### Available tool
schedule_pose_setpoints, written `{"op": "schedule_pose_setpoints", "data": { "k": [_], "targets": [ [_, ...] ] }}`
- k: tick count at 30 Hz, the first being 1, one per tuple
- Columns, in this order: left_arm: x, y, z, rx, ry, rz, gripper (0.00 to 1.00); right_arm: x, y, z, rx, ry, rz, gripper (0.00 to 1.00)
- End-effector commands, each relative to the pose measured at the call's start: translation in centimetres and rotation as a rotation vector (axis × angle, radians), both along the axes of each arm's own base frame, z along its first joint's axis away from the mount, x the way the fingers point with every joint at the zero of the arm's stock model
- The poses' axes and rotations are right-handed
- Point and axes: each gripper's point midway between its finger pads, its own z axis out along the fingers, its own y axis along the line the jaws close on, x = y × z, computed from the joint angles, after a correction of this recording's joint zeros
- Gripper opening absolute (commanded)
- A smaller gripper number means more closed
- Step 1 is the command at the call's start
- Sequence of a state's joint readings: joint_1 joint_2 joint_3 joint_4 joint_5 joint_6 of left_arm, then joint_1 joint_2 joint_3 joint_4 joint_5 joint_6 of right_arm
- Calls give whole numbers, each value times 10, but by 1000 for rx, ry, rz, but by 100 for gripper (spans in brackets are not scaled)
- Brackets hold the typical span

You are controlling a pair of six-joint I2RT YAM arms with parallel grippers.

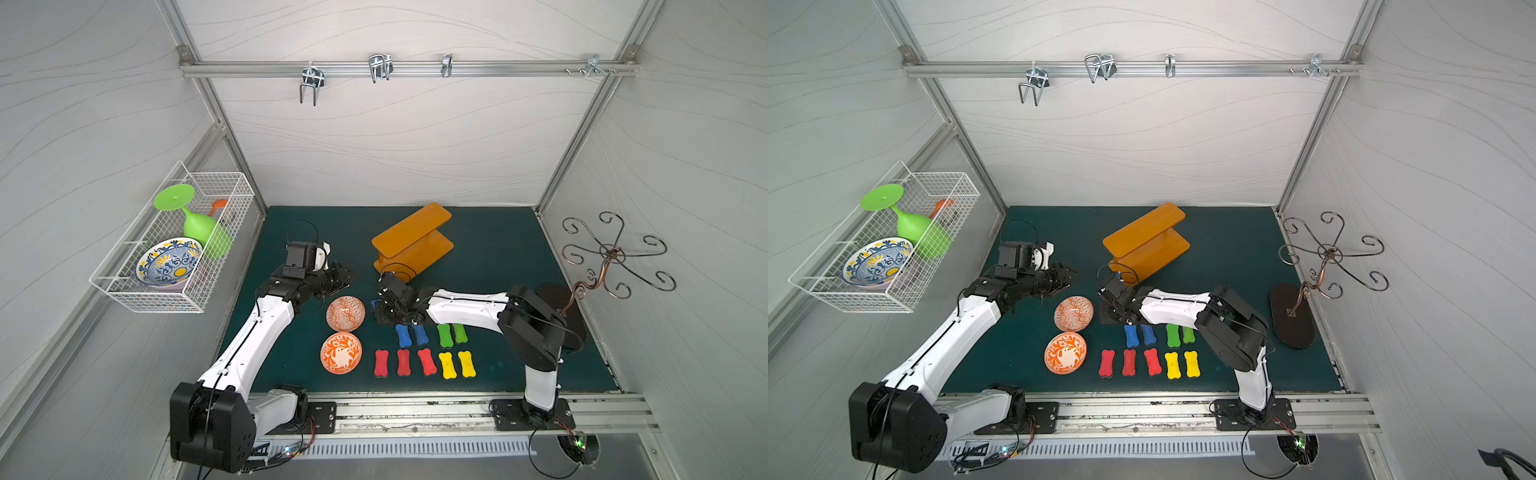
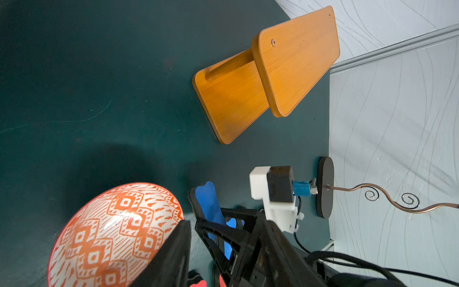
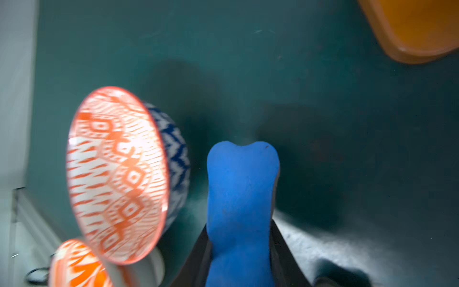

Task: Remove the whiteboard erasers from the shelf
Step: Place the whiteboard eraser at the center of the board.

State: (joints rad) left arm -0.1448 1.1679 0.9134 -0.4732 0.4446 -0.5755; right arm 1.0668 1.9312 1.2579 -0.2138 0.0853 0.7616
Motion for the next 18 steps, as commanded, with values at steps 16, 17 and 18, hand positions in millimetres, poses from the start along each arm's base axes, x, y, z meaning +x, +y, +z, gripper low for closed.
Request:
{"op": "schedule_pose_setpoints", "data": {
  "k": [16, 17, 18],
  "targets": [
    [2, 2, 15, -5, -62, -5, 50, -3, -24, -26, -253, -6, 113, 65],
    [2, 2, 15, -5, -61, -5, 50, -3, -23, -27, -255, -7, 122, 65],
    [2, 3, 14, -5, -60, -4, 50, -2, -22, -26, -261, -13, 129, 65]
  ]
}}
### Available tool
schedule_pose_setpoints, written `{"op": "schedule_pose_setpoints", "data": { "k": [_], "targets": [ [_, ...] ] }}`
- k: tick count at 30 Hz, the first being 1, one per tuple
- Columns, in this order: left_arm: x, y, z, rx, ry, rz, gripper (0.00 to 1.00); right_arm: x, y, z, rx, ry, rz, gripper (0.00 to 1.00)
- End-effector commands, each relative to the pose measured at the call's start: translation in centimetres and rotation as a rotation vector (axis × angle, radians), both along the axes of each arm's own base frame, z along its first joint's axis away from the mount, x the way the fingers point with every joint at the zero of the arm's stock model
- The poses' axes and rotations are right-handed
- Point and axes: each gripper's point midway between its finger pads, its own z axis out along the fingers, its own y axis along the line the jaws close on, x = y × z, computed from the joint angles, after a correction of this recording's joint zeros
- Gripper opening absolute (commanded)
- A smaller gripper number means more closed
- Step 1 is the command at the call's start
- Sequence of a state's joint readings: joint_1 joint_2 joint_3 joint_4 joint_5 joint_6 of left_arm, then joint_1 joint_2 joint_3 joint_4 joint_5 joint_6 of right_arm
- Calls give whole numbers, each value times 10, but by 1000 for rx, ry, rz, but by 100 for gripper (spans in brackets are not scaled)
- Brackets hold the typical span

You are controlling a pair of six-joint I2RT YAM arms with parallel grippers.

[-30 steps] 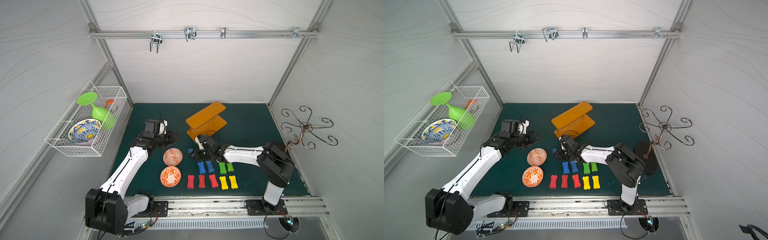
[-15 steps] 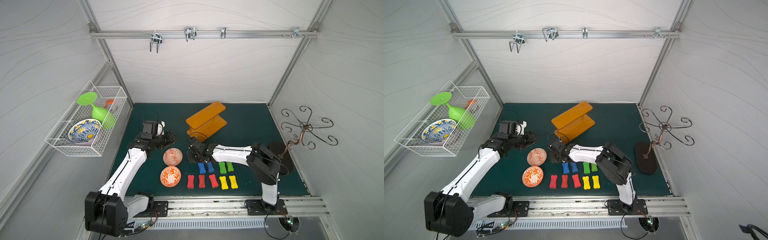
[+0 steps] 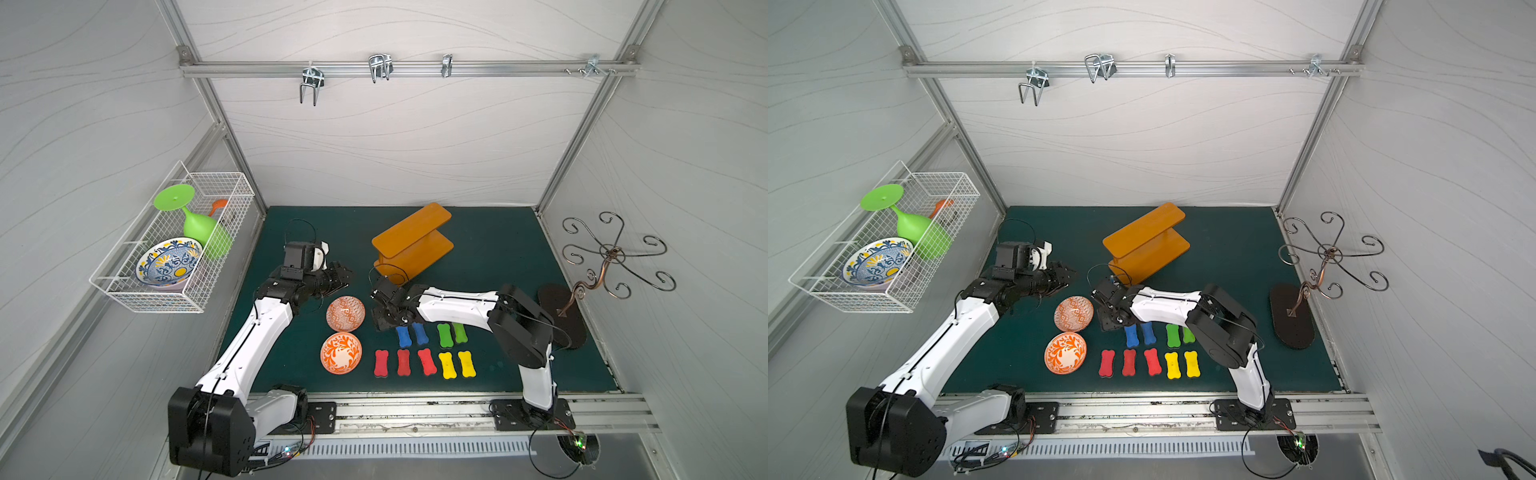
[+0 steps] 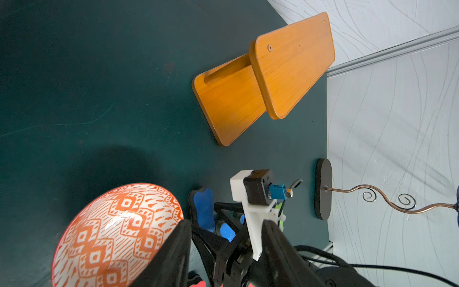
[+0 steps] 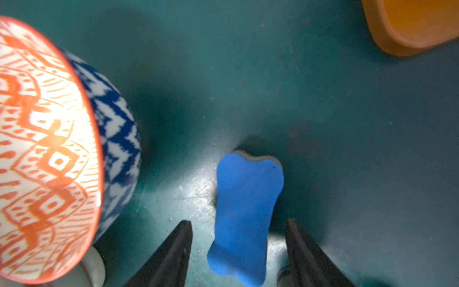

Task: Remove the whiteboard erasers from the shelf
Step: Place the whiteboard eraser at the center of the board.

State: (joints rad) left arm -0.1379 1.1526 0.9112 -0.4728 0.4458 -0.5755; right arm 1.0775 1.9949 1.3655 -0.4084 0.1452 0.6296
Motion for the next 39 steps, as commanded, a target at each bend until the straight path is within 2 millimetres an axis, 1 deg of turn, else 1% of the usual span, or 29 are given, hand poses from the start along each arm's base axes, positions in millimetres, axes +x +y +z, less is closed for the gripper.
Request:
{"op": "schedule_pose_setpoints", "data": {
  "k": [1, 4, 10, 15, 19, 24, 30, 34, 39],
  "targets": [
    [3, 1, 10, -2, -47, -9, 50, -1, -9, -12, -74, 14, 33, 64],
    [4, 0, 11, -7, -47, -10, 50, 4, -7, -11, -80, -1, 34, 60],
    [3, 2, 10, -5, -48, -6, 50, 9, -5, -16, -89, 13, 11, 51],
    [3, 3, 9, -4, -48, -4, 50, 6, -8, -6, -56, 35, -70, 47],
    [3, 2, 10, -11, -49, -7, 50, -2, -12, 5, -37, 35, -142, 45],
    [1, 1, 7, -18, -49, -10, 50, -17, -20, 7, -26, 60, -208, 45],
    [1, 1, 5, -18, -51, -11, 50, -25, -18, 15, -14, 42, -239, 45],
    [1, 2, 5, -15, -51, -7, 50, -27, -12, 11, -21, 41, -234, 45],
    [1, 3, 5, -18, -54, -4, 50, -33, -12, 2, -37, 68, -230, 43]
  ]
}}
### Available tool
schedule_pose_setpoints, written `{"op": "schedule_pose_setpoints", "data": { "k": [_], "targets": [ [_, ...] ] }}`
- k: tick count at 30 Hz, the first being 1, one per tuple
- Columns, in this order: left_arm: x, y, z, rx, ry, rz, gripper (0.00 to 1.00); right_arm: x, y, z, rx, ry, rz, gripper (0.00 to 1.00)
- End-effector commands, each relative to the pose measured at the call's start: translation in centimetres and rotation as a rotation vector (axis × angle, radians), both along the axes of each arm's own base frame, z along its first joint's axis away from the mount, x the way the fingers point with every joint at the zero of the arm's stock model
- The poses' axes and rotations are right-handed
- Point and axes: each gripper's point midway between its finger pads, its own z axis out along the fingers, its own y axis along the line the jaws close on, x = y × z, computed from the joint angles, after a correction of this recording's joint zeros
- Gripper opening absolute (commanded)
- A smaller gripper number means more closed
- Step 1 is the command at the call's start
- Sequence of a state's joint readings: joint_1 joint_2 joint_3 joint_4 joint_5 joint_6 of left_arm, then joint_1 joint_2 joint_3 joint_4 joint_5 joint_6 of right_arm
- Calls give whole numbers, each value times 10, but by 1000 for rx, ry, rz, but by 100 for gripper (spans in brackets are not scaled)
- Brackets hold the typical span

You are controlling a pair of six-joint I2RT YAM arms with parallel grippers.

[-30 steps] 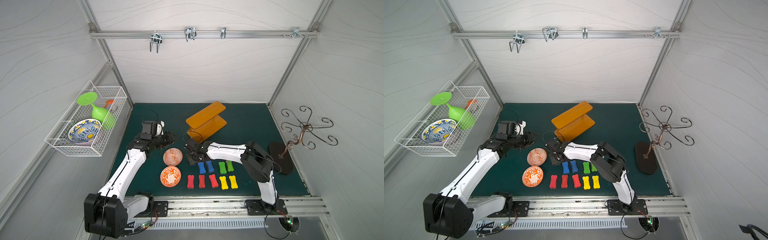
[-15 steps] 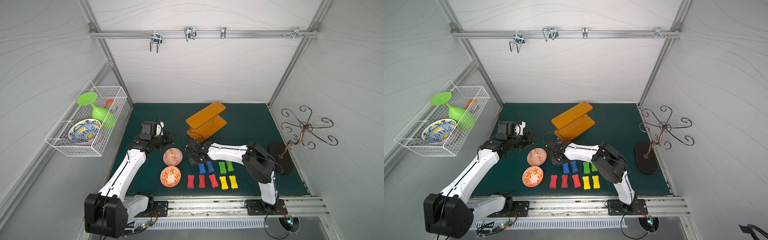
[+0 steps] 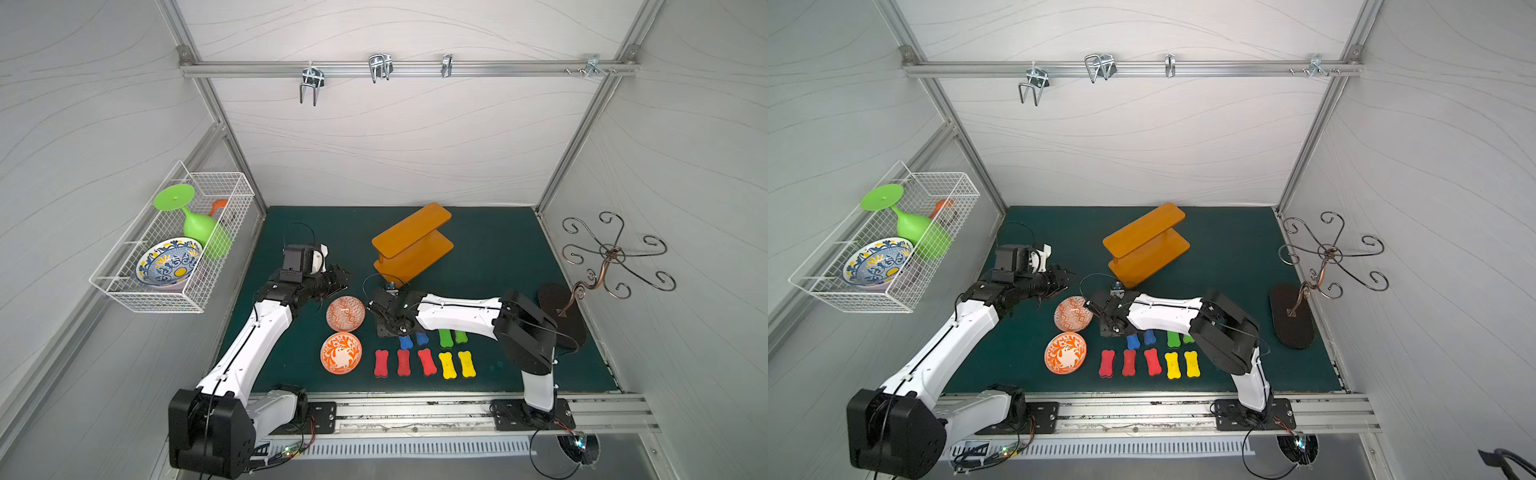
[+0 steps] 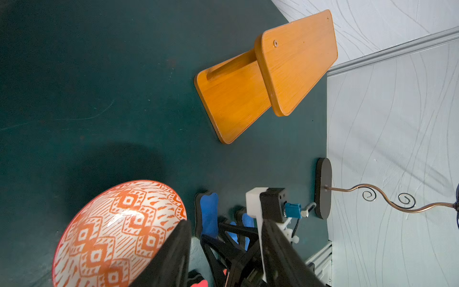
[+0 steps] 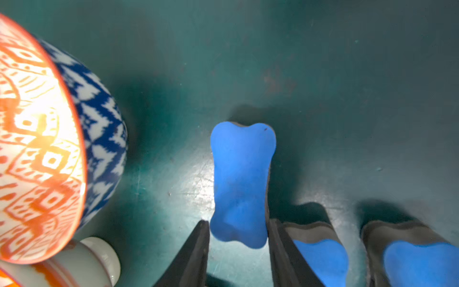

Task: Remove the whiteboard erasers from the shelf
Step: Place the whiteboard eraser at the center of the board.

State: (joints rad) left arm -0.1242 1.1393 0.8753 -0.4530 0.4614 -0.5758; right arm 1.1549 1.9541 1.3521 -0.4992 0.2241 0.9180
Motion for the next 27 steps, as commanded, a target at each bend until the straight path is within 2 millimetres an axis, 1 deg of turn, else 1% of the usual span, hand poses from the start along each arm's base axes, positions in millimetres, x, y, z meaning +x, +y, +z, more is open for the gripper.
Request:
{"op": "schedule_pose_setpoints", "data": {
  "k": [1, 4, 6, 9, 12, 16, 21, 24, 27],
  "targets": [
    [4, 0, 12, -8, -60, -9, 50, -5, -3, -5, -25, 17, -12, 43],
    [3, 0, 12, -14, -59, -11, 50, -8, -4, -6, -35, 21, -9, 42],
    [2, -1, 12, -15, -59, -12, 50, -5, -6, -4, -42, 9, -13, 42],
    [2, 0, 12, -14, -63, -11, 50, 0, -7, 3, -51, -17, 8, 47],
    [2, 0, 13, -16, -65, -10, 50, 6, -5, 7, -59, -36, 28, 54],
    [2, 1, 13, -21, -65, -9, 50, 15, -3, 8, -69, -56, 43, 59],
    [3, 1, 12, -22, -61, -8, 50, 23, 4, -1, -84, -61, 59, 59],
    [3, 2, 12, -19, -60, -4, 50, 24, 6, -10, -102, -56, 61, 56],
    [3, 3, 11, -17, -59, 0, 50, 27, 2, -16, -115, -53, 49, 52]
  ]
}}
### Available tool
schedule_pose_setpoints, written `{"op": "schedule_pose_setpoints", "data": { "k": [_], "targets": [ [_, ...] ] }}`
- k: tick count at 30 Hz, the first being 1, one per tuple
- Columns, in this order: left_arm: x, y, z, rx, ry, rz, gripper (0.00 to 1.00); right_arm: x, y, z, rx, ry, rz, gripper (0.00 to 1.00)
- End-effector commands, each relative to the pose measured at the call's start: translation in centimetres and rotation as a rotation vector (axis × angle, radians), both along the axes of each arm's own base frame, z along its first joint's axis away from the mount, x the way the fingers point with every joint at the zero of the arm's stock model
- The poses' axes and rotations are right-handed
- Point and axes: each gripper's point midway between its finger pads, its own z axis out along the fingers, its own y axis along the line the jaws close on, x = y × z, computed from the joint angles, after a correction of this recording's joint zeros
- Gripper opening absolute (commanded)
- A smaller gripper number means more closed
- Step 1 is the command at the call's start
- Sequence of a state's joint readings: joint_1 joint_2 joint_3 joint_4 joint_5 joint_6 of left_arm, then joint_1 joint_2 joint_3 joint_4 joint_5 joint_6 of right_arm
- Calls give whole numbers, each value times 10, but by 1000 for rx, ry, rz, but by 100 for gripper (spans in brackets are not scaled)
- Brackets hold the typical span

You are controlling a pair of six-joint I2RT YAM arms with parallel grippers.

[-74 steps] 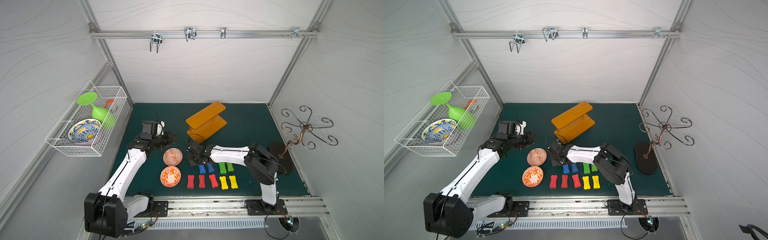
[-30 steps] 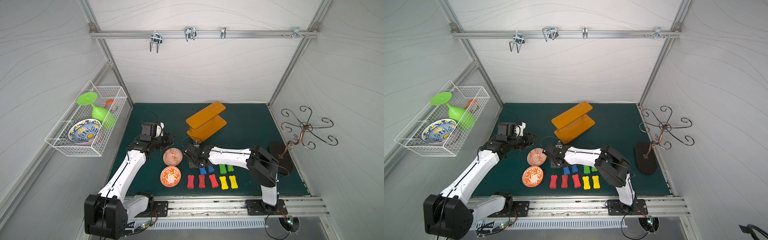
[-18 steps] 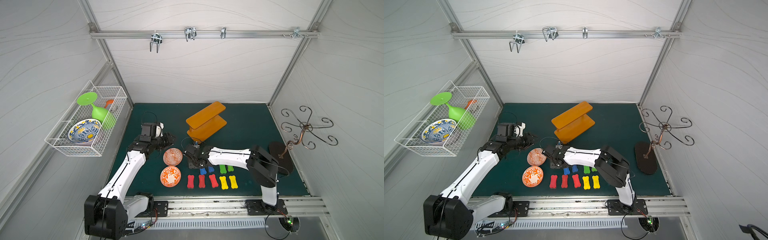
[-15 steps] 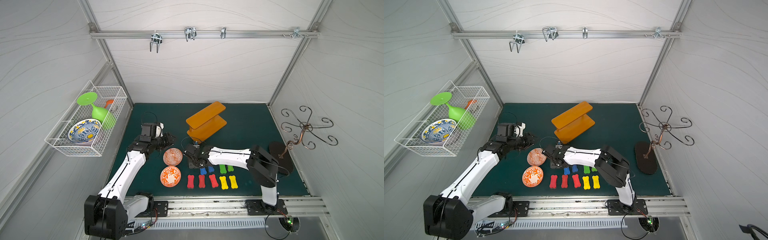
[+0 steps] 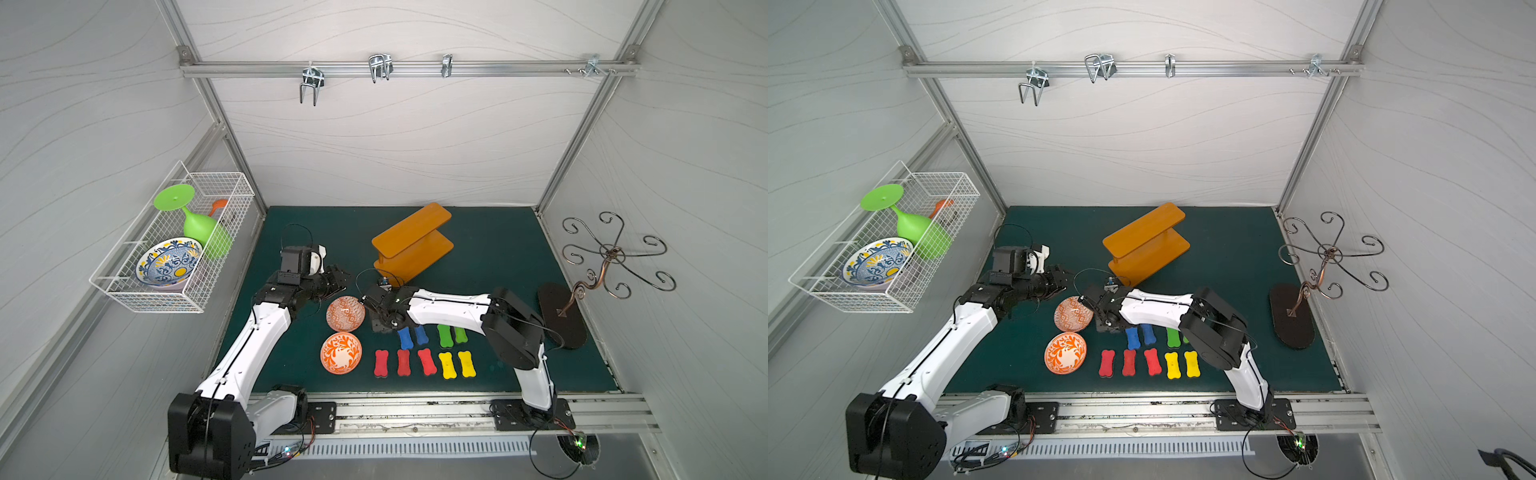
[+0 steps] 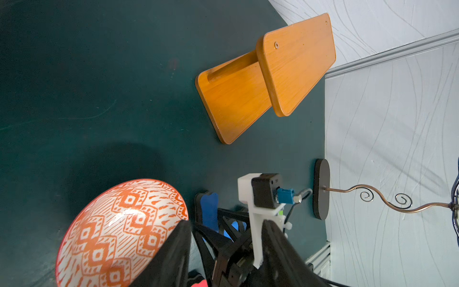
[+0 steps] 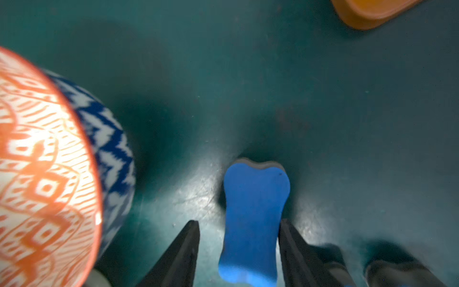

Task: Remove the whiteboard erasers from the shelf
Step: Place the whiteboard eraser at the center of the board.

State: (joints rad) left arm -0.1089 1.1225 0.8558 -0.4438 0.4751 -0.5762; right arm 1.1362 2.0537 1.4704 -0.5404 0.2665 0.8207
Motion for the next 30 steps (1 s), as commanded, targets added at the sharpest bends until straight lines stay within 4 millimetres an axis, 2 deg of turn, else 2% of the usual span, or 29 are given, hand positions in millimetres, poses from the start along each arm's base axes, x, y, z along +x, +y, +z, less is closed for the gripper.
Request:
{"op": "schedule_pose_setpoints", "data": {
  "k": [1, 7, 14, 22, 30],
  "targets": [
    [6, 0, 13, -6, -56, -5, 50, 6, -10, -8, -48, -4, -12, 51],
    [6, 1, 12, -4, -54, -4, 50, 11, -14, -10, -54, -4, -34, 40],
    [5, 1, 13, -6, -55, -3, 50, 8, -20, 6, -49, -29, -67, 29],
    [4, 1, 13, -10, -58, -4, 50, -23, -15, 15, -12, 3, -99, 30],
    [3, 1, 15, -9, -66, -3, 50, -44, -11, 5, -23, 48, -100, 33]
  ]
}}
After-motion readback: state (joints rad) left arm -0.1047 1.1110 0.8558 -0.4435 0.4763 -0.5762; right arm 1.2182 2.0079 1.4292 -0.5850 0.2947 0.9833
